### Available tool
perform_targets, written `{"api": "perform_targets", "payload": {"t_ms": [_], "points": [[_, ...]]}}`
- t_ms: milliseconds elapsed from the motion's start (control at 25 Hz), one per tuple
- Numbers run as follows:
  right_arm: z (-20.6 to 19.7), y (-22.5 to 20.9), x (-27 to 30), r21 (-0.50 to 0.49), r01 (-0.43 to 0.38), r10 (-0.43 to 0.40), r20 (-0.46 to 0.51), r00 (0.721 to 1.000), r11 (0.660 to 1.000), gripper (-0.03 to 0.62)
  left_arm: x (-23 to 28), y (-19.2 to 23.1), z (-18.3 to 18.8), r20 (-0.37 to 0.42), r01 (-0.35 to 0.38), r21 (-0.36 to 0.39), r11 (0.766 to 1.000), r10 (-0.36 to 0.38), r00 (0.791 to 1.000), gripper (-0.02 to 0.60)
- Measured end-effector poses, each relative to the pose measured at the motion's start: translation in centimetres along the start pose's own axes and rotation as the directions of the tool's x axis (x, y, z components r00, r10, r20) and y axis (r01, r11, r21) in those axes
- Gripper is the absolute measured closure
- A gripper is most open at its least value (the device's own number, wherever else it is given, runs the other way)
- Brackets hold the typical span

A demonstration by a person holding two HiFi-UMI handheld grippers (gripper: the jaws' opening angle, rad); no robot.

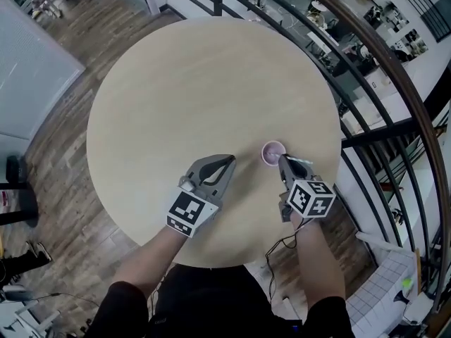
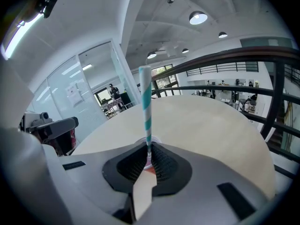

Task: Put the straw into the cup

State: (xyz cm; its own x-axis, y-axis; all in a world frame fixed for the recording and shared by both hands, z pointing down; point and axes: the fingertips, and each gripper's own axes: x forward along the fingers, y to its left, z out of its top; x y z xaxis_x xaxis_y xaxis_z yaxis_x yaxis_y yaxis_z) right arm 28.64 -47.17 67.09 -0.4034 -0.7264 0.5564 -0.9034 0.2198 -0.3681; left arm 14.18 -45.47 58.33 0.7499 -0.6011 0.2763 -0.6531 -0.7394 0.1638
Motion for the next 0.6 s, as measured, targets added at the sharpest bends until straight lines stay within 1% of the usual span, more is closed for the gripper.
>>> {"api": "perform_targets", "payload": {"t_ms": [120, 240, 280, 320, 440, 520, 600], "points": [[0.1, -0.4, 0.5, 0.019, -0.005, 0.005, -0.009, 1.0, 1.0, 0.554, 0.7, 0.1, 0.1, -0.004, -0.001, 0.0, 1.0, 0.001, 1.0, 0.577], [0.3, -0.4, 0.6, 0.029, 0.01, -0.01, 0.004, 1.0, 1.0, 0.545, 0.6, 0.2, 0.1, -0.004, 0.0, -0.007, 1.0, 0.0, 1.0, 0.577], [0.4, -0.6, 0.6, 0.037, 0.019, -0.019, 0.01, 1.0, 0.999, 0.519, 0.6, 0.2, 0.0, -0.005, 0.001, -0.011, 1.0, -0.001, 1.0, 0.577], [0.5, -0.8, 0.5, 0.048, 0.027, -0.028, 0.017, 0.999, 0.998, 0.477, 0.7, 0.3, 0.0, -0.005, 0.001, -0.014, 1.0, -0.001, 1.0, 0.577], [0.8, -1.3, 0.0, 0.076, 0.043, -0.046, 0.046, 0.998, 0.996, 0.422, 0.6, 0.4, 0.1, -0.008, 0.001, -0.017, 1.0, -0.001, 1.0, 0.577], [1.1, -1.2, -0.6, 0.083, 0.046, -0.051, 0.066, 0.996, 0.996, 0.405, 0.4, 0.4, 0.3, -0.006, 0.003, -0.017, 1.0, -0.003, 1.0, 0.577], [1.2, -0.9, -1.0, 0.09, 0.043, -0.05, 0.08, 0.995, 0.995, 0.402, 0.2, 0.5, 0.5, -0.003, 0.005, -0.015, 1.0, -0.005, 1.0, 0.577]]}}
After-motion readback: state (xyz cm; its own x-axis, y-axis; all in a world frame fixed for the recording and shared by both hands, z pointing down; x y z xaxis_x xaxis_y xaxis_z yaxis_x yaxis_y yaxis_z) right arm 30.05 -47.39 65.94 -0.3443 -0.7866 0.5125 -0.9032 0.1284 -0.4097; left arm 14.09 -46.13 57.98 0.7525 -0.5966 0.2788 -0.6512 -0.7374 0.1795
